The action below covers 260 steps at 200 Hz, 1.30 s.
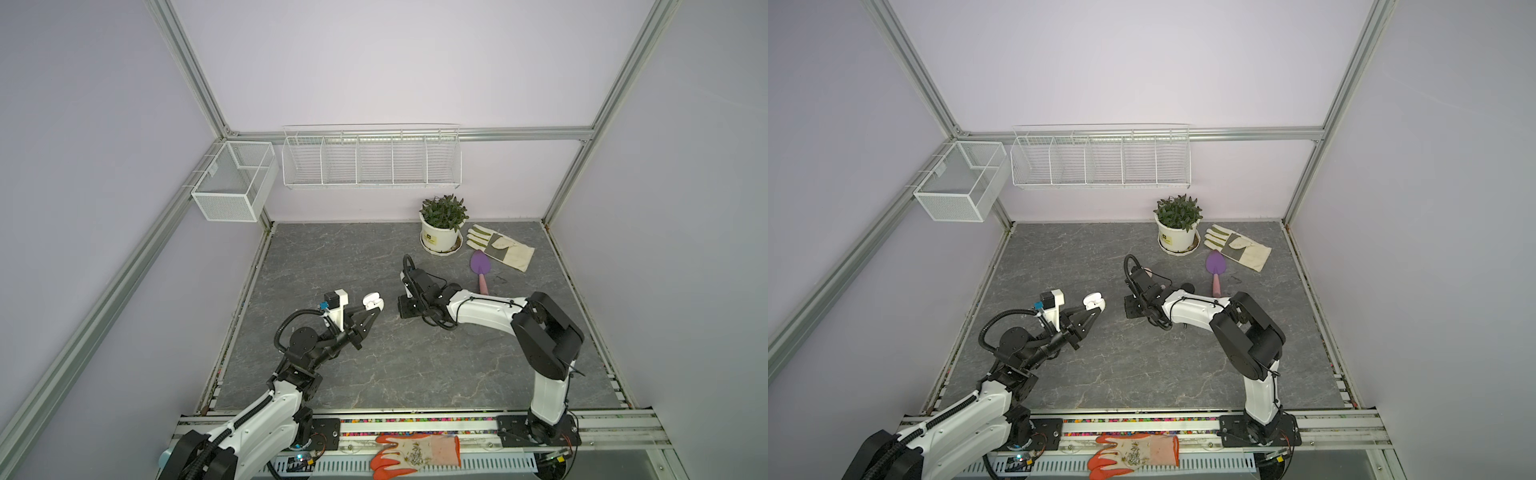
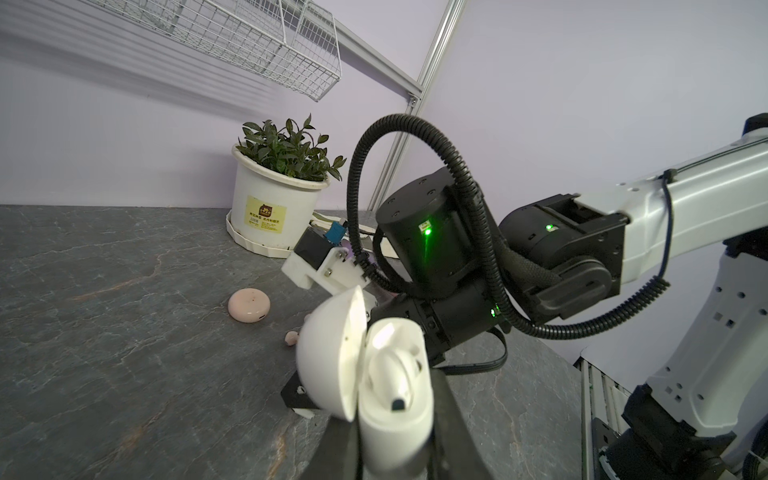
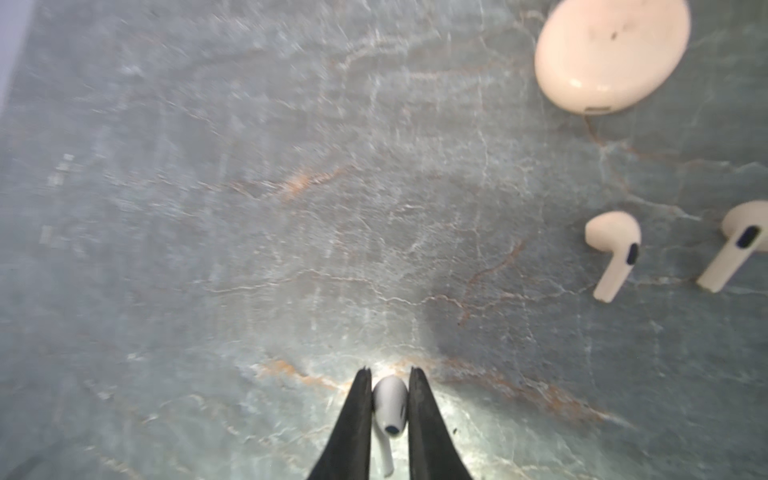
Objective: Insert the wireless bluetooth earbuds into the charging case
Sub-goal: 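Close the right gripper on the white earbud's stem, then lift the white earbud and carry it toward the case in the left gripper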
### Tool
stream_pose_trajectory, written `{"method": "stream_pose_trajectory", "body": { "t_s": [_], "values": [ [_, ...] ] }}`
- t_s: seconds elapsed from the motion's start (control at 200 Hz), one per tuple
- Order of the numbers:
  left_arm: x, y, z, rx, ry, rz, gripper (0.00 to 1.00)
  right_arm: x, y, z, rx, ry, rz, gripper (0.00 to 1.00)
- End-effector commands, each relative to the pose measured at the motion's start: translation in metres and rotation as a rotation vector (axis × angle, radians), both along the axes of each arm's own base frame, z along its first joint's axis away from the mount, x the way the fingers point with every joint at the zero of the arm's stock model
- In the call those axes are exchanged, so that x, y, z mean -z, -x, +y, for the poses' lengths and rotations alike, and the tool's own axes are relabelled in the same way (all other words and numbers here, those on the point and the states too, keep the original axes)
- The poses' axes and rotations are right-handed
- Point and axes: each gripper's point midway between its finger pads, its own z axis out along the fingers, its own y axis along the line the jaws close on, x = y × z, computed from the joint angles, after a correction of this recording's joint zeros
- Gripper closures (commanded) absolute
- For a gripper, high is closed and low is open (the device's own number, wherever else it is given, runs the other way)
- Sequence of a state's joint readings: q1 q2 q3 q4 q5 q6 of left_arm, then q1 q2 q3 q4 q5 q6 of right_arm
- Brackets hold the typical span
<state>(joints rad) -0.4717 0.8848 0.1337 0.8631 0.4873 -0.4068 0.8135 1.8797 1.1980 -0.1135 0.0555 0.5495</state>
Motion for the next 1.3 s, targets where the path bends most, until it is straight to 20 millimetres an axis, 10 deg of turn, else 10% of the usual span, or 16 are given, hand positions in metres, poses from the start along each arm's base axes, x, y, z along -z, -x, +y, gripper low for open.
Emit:
{"method": "stream_pose_trajectory", "body": {
  "t_s": [0.0,0.615,1.294],
  "values": [
    [-0.026,0.003,-0.005,0.038,0.029,-0.089,1.0,-0.033,-0.004,0.003,-0.01,-0.074,-0.06,0.84],
    [-0.032,0.003,-0.006,0.034,0.015,-0.114,1.0,-0.091,0.0,-0.004,-0.063,-0.139,-0.179,0.84],
    [-0.074,0.005,-0.022,0.126,0.054,-0.227,1.0,-0.25,0.032,-0.023,-0.159,-0.46,-0.422,0.83]
  ]
}}
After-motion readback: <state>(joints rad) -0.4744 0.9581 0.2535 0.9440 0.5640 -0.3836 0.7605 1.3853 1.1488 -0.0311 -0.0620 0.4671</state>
